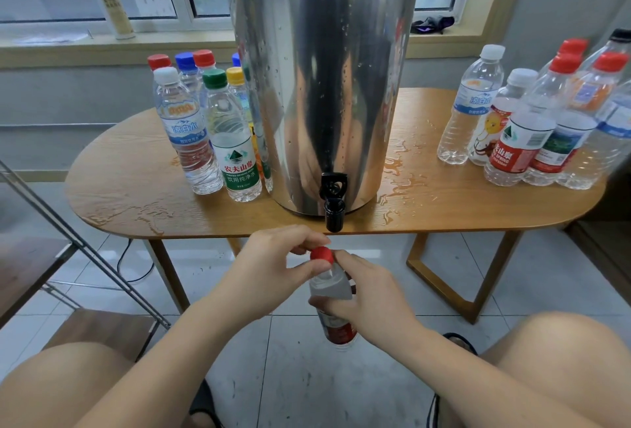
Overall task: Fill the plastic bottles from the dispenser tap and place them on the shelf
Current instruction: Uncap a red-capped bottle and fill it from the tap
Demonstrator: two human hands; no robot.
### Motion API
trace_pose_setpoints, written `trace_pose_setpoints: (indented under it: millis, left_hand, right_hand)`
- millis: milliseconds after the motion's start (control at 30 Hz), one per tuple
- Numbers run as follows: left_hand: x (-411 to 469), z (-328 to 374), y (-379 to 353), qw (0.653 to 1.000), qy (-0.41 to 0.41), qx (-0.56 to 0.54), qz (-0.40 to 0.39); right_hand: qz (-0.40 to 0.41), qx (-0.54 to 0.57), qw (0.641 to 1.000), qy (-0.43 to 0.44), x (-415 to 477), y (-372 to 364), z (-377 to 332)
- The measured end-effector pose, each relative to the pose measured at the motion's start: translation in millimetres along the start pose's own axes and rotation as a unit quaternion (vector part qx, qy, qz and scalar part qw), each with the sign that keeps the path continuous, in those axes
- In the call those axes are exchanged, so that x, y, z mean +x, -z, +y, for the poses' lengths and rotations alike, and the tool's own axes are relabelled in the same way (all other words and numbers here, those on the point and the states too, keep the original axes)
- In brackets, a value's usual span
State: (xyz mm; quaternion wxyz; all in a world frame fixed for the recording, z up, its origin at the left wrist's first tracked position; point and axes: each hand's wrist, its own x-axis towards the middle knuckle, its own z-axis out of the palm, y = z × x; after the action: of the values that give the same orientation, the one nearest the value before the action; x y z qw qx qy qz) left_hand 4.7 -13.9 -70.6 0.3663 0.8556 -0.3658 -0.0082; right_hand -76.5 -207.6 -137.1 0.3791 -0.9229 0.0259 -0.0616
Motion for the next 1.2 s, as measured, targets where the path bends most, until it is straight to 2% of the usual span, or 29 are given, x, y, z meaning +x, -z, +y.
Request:
trace_pose_setpoints:
  millis: [133, 333, 500, 700, 1067, 1200]
  left_hand:
    - [-4.2, -16.5, 19.8, 0.996, 0.048, -0.066, 0.023]
    - [-20.0, -34.8, 24.1, 0.987, 0.114, -0.058, -0.1]
    - [-28.7, -25.1, -8.7, 0.982, 0.104, -0.066, -0.146]
    - [-31.5, -7.0, -20.0, 0.987, 0.087, -0.123, -0.059]
    - [-28.9, 11.9, 17.2, 0.993, 0.03, -0.079, 0.077]
    - [-23.3, -0.2, 39.7, 0.986, 0.053, -0.085, 0.136]
  right_hand:
    - [0.011, 0.017, 1.0, -0.003, 0.0, 6.6, -2.5]
    - [0.022, 0.068, 0.997, 0.014, -5.7, 20.5, -8.8]
    - [0.023, 0.101, 0.994, 0.026, -12.3, 30.8, -27.1]
    - [0.037, 0.121, 0.991, 0.05, -18.5, 48.8, -53.0]
    - [0.013, 0.053, 0.989, 0.137, -0.3, 98.6, -98.6]
    - [0.045, 0.052, 0.99, 0.121, 7.5, 128.4, -102.9]
